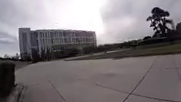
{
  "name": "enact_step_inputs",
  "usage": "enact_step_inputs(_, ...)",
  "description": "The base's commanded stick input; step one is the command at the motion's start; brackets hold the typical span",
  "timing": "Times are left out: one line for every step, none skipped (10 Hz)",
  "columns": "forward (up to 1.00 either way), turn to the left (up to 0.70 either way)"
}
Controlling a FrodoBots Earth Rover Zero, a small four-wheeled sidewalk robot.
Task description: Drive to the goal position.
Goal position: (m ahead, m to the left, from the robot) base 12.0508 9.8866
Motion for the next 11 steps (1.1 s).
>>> enact_step_inputs(0.04,0.0)
enact_step_inputs(0.04,0.0)
enact_step_inputs(0.04,0.0)
enact_step_inputs(0.04,0.0)
enact_step_inputs(0.04,0.0)
enact_step_inputs(0.04,0.0)
enact_step_inputs(0.04,0.0)
enact_step_inputs(0.04,0.0)
enact_step_inputs(0.04,0.0)
enact_step_inputs(0.04,0.0)
enact_step_inputs(0.04,0.0)
